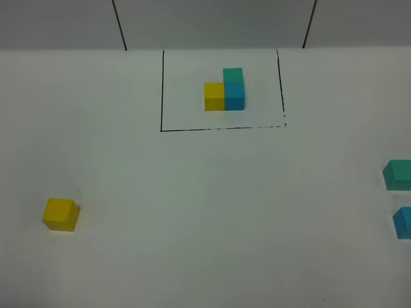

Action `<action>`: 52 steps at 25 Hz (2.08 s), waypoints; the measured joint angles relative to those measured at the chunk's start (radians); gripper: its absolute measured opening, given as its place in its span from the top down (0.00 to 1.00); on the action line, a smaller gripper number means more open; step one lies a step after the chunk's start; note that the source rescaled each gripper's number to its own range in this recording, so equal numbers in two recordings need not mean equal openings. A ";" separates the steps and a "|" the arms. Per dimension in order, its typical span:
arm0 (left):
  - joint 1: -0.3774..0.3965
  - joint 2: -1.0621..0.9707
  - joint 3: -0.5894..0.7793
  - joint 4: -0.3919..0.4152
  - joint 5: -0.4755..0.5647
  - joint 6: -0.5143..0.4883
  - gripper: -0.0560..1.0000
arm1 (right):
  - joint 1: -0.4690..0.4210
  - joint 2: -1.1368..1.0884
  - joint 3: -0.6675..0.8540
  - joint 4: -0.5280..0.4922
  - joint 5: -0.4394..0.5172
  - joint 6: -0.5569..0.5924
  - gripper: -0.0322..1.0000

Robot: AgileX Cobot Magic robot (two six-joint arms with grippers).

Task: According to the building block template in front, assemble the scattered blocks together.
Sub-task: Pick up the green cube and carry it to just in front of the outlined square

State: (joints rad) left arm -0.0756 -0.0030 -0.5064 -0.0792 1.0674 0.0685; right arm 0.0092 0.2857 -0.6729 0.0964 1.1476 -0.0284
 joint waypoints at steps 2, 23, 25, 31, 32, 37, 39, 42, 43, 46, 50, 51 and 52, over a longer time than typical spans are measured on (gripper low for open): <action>0.000 0.000 0.000 0.000 0.000 0.000 0.57 | 0.000 0.110 -0.043 0.002 -0.002 0.000 0.02; 0.000 0.000 0.000 0.000 0.000 0.000 0.57 | -0.070 1.284 -0.215 0.023 -0.431 -0.139 0.00; 0.000 0.000 0.000 0.000 0.000 0.000 0.57 | -0.093 1.301 -0.215 0.023 -0.446 -0.166 0.00; 0.000 0.000 0.000 0.000 0.000 0.000 0.57 | -0.109 1.357 -0.215 0.032 -0.511 -0.196 0.00; 0.000 0.000 0.000 0.000 0.000 0.000 0.57 | -0.118 1.370 -0.215 0.037 -0.523 -0.200 0.00; 0.000 0.000 0.000 0.000 0.000 0.000 0.57 | -0.169 1.432 -0.226 0.068 -0.565 -0.231 0.00; 0.000 0.000 0.000 0.000 0.000 0.000 0.57 | -0.184 1.454 -0.227 0.070 -0.572 -0.237 0.00; 0.000 0.000 0.000 0.000 0.000 0.001 0.57 | -0.191 1.485 -0.228 0.071 -0.579 -0.251 0.00; 0.000 0.000 0.000 0.000 0.000 0.001 0.57 | -0.191 1.497 -0.230 0.072 -0.583 -0.257 0.01; 0.000 0.000 0.000 0.000 0.000 0.002 0.57 | -0.191 1.520 -0.235 0.073 -0.604 -0.262 0.04; 0.000 0.000 0.000 0.000 0.000 0.001 0.57 | -0.191 1.532 -0.235 0.073 -0.632 -0.262 0.14; 0.000 0.000 0.000 0.000 0.000 0.001 0.57 | -0.191 1.534 -0.235 0.073 -0.641 -0.262 0.17; 0.000 0.000 0.000 0.000 0.000 0.001 0.57 | -0.191 1.534 -0.235 0.073 -0.647 -0.263 0.22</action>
State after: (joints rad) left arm -0.0756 -0.0030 -0.5064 -0.0792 1.0674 0.0695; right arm -0.1819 1.8201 -0.9078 0.1691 0.5009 -0.2918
